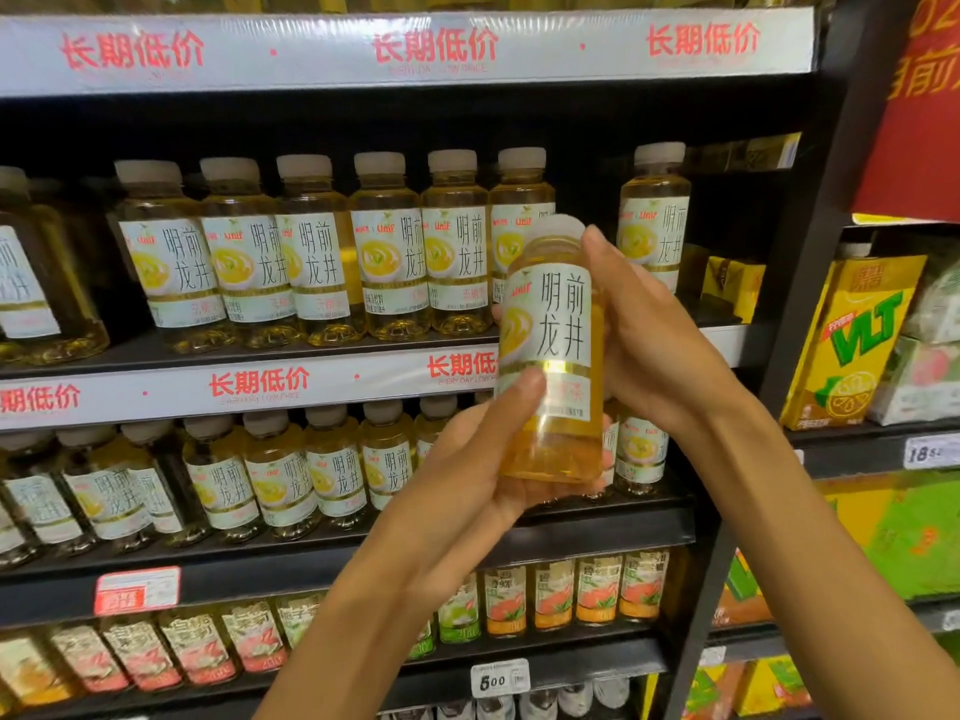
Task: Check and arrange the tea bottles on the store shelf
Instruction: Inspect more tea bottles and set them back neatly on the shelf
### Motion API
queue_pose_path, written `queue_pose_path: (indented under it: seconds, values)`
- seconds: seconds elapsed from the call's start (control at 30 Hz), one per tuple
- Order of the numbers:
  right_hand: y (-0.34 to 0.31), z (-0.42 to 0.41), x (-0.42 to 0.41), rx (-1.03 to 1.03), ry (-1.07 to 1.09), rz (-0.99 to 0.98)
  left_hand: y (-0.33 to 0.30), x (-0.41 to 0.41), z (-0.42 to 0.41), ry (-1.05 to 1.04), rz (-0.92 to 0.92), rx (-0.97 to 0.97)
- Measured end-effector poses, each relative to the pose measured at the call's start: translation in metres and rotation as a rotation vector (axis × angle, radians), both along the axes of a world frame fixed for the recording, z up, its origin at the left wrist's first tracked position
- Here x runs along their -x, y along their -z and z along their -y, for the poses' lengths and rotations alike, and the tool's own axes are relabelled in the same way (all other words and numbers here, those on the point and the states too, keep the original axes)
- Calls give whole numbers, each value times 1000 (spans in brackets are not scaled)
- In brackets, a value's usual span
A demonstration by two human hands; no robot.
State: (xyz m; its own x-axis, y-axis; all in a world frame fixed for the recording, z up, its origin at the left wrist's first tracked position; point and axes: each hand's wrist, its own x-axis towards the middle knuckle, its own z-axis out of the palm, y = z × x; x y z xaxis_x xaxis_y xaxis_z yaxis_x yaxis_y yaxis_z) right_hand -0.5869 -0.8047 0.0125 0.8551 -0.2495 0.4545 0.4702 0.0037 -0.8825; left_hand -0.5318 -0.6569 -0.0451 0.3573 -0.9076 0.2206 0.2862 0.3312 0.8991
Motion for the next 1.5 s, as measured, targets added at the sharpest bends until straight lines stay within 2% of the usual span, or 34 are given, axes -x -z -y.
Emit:
queue_pose_path:
  seconds: [0.13,0.4,0.63,0.77,0.9,0.97,1.03,1.13,1.27,1.4,1.5]
  values:
    - [0,-3,6,124,8,0,9,1,1,-209,255,-63]
    - [5,0,12,236,-8,203,14,-18,11,-365,485,-112]
    - [10,3,19,415,-89,200,16,-35,12,-533,564,27]
    - [12,2,23,463,-94,202,18,-38,11,-562,609,58]
    - [9,1,23,436,-73,215,20,-38,10,-517,644,26]
    - [10,4,21,356,-82,184,21,-37,11,-479,678,19]
    - [10,8,21,258,-79,151,21,-31,14,-463,626,33]
    - [6,13,18,134,17,151,17,-19,25,-472,590,25]
    - [-10,19,10,29,132,179,8,-10,46,-507,664,-27]
    - [-25,32,4,140,224,214,2,-12,67,-638,838,-77]
    - [-30,42,0,250,294,215,0,-13,83,-778,895,-81]
